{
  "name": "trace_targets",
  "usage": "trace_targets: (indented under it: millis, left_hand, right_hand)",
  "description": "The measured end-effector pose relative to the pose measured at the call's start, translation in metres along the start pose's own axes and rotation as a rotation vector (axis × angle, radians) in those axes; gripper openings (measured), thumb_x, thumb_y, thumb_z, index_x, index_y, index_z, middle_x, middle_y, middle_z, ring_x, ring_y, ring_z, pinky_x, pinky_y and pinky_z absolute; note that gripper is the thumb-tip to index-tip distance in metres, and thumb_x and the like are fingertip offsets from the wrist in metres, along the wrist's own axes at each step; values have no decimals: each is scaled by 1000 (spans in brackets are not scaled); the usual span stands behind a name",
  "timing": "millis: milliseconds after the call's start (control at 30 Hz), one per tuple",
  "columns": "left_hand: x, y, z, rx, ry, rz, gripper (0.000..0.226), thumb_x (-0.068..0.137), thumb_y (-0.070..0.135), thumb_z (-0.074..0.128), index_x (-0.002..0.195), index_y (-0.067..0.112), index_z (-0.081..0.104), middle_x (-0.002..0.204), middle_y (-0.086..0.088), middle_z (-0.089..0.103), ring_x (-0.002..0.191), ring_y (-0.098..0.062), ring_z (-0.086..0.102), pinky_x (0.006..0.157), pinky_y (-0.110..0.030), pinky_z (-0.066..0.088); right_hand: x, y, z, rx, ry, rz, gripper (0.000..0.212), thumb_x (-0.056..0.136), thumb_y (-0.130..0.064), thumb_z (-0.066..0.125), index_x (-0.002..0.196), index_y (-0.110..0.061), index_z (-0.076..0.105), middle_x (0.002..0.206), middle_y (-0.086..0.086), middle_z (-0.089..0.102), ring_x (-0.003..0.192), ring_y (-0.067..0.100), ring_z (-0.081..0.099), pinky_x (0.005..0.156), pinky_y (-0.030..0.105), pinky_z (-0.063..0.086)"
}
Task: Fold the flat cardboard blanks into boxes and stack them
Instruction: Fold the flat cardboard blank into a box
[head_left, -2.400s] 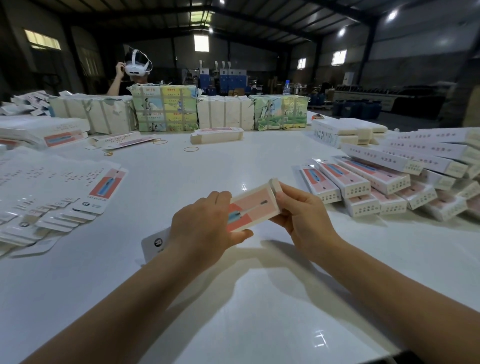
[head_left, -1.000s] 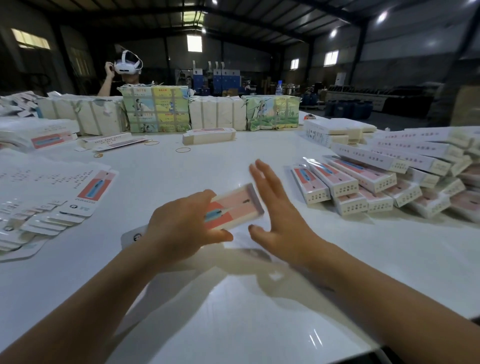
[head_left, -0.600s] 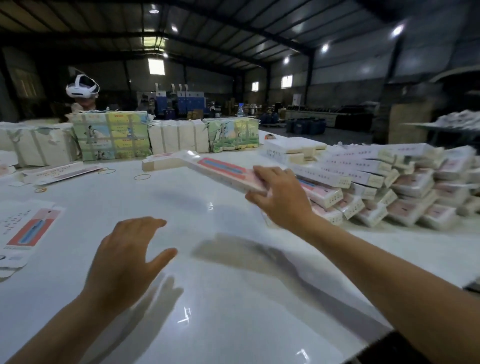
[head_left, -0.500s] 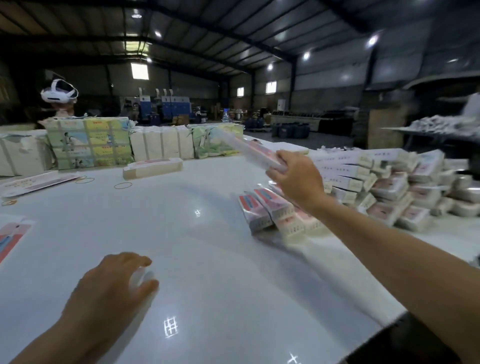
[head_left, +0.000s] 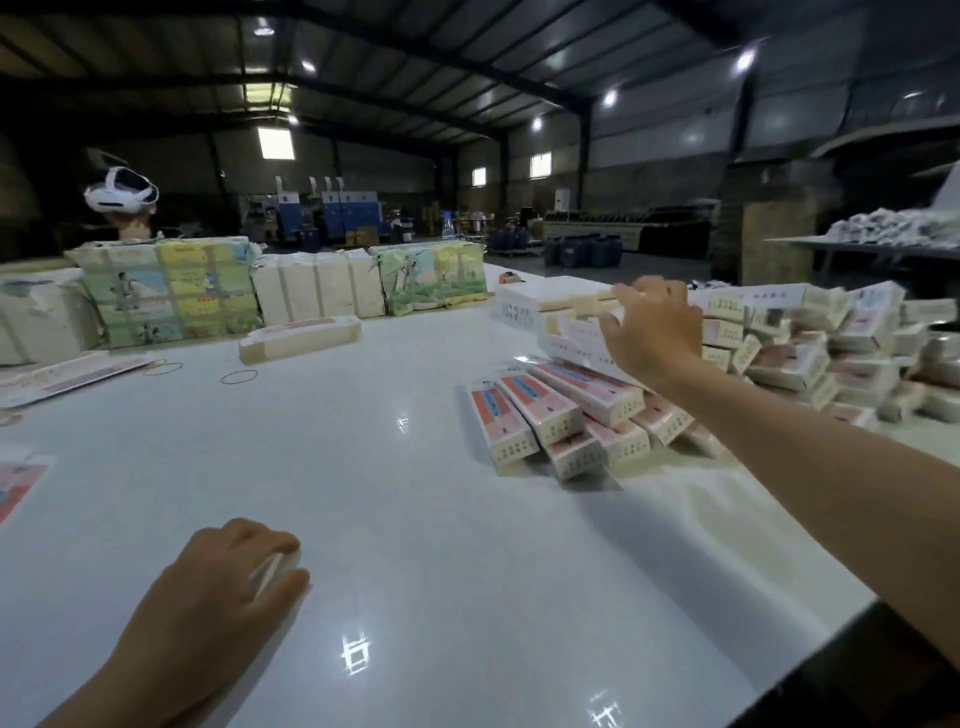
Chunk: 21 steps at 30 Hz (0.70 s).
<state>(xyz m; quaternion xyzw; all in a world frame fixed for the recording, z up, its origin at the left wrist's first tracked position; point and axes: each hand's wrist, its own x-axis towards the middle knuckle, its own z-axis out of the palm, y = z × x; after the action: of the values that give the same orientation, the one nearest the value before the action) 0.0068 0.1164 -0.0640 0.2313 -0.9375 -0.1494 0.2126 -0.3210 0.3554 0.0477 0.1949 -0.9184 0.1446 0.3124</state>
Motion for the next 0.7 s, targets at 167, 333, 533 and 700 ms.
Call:
trace_targets:
  millis: [167, 333, 533, 700]
  left_hand:
    - [-1, 3, 2, 20, -5, -6, 25, 87, 41, 57, 105, 26, 65, 111, 7, 57, 102, -15, 46, 90, -32, 39]
    - [-2, 2, 4, 51, -25, -13, 30, 90, 40, 54, 117, 29, 59, 121, 11, 52, 112, -11, 41, 96, -28, 35]
    - [0, 3, 2, -1, -45, -46, 32, 88, 43, 53, 115, 26, 61, 121, 8, 54, 115, -12, 43, 95, -28, 36]
    - [33, -42, -61, 42, -1, -317, 43, 90, 47, 52, 124, 19, 55, 127, -1, 55, 112, -22, 52, 93, -36, 44]
  right_hand:
    - [-63, -96, -29, 533, -124, -395, 33, 96, -32, 49, 124, -20, 62, 124, 0, 63, 111, 17, 55, 97, 39, 44]
    - [-156, -146, 9, 385, -506, -725, 30, 97, -33, 43, 109, -22, 68, 117, 0, 62, 107, 22, 55, 89, 34, 45]
    - [-172, -144, 32, 445, -421, -728, 28, 97, -33, 46, 117, -26, 65, 125, -10, 56, 113, 12, 47, 92, 25, 39]
    - [-173, -147, 36, 459, -402, -730, 27, 94, -29, 51, 115, -25, 67, 120, -12, 59, 110, 9, 48, 82, 19, 33]
